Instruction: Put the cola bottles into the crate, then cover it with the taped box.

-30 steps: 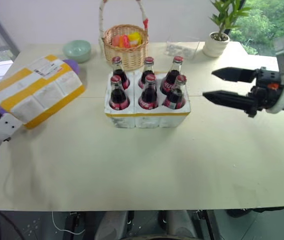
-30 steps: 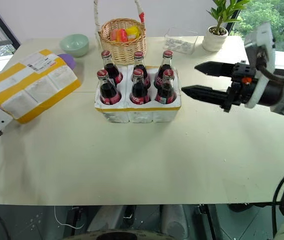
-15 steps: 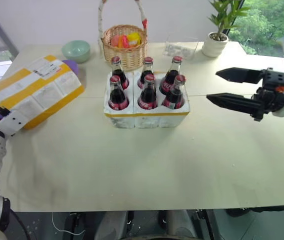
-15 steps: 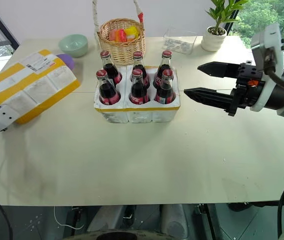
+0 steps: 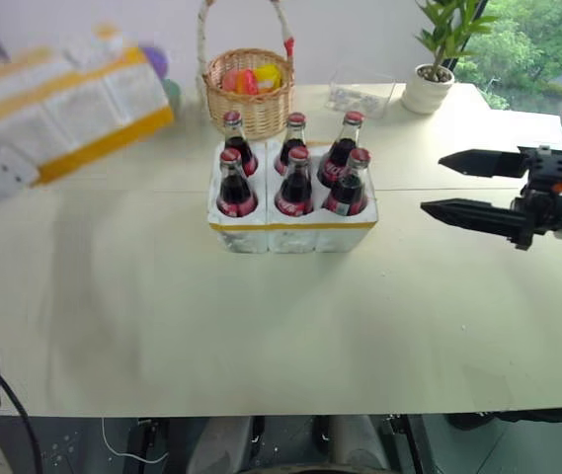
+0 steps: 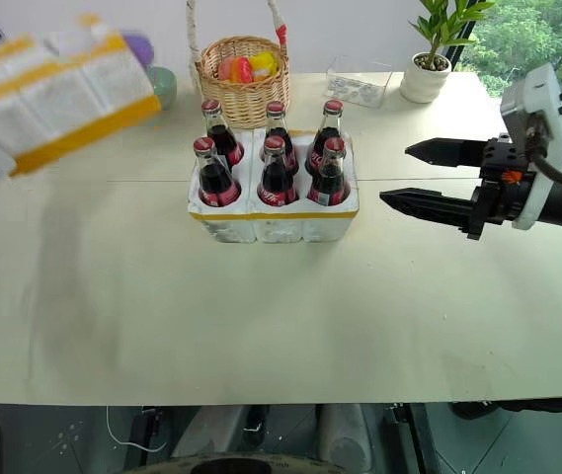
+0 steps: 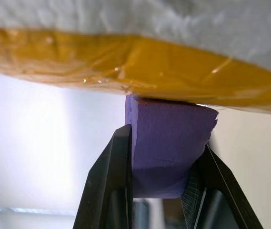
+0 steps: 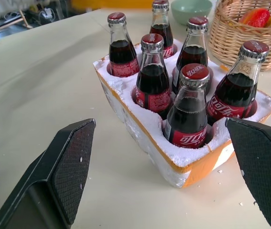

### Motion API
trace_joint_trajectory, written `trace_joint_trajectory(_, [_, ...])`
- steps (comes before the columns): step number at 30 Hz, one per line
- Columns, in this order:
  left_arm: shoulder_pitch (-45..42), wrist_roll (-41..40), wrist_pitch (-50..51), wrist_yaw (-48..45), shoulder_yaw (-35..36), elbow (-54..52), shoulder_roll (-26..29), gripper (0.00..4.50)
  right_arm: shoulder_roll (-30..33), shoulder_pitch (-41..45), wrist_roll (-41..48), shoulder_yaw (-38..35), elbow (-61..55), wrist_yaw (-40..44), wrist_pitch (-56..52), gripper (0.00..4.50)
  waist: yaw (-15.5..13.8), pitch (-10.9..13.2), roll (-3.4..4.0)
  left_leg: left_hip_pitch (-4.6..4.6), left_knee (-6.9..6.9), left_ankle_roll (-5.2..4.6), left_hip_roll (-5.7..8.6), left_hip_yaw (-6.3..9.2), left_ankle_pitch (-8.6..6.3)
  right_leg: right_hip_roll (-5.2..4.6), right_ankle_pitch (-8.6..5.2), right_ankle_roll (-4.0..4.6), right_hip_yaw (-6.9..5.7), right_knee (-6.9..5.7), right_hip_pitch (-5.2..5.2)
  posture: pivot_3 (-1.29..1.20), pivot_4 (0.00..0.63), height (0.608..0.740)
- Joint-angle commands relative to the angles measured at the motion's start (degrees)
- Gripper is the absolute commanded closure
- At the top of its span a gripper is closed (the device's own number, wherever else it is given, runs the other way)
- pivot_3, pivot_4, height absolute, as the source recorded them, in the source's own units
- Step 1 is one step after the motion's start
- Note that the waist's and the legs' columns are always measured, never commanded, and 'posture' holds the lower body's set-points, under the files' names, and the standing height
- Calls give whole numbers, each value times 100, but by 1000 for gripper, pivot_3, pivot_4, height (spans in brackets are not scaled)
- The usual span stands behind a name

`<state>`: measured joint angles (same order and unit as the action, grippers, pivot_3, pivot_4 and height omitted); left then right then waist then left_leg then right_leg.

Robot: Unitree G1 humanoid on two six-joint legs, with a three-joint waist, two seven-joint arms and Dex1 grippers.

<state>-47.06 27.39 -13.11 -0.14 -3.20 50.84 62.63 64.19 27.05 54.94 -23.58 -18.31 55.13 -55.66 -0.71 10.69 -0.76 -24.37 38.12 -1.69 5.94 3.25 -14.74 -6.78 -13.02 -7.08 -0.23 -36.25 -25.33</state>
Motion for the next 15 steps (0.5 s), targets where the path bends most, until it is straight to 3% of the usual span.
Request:
trace_joint_trajectory(1, [-656, -321, -96, -594, 177, -545, 142, 3442, 110, -21, -82, -262, 8, -7, 148, 0, -1, 0, 0, 0, 0, 0, 0, 0, 0, 1, 0, 0, 0, 1, 0, 0, 150, 739])
trace_joint_trajectory(4, [-1040, -769, -35, -1380, 236, -1352, -66, 3442, 96, -71, -98, -281, 10, -8, 167, 0, -19, 1, -1, -3, 4, 0, 1, 1, 1, 2, 0, 0, -3, 0, 2, 0, 150, 739])
trace_joint_trajectory(8, [-927, -1110, 410, -2349, 96, -3042, -436, 3442, 47, -112, -136, -274, 51, -93, 193, 0, 2, 0, -1, -3, 11, 0, 10, -2, 3, 0, 4, -7, -1, 1, 6, 0, 150, 739])
trace_joint_trajectory(12, [-651, -1107, 1134, -3101, -73, -4539, -738, 3442, 22, -180, -186, -313, 87, -177, 211, 0, 26, 1, -1, -3, 11, 23, 8, -3, 17, 1, 4, -7, 0, -2, 5, 0, 150, 739])
trace_joint_trajectory(15, [-412, -890, 1395, -3362, -136, -5101, -757, 3442, 21, -200, -173, -351, 95, -213, 208, 0, 66, 1, 1, -2, 9, 25, 2, -9, 19, 4, 4, -7, 2, -3, 0, 0, 150, 739])
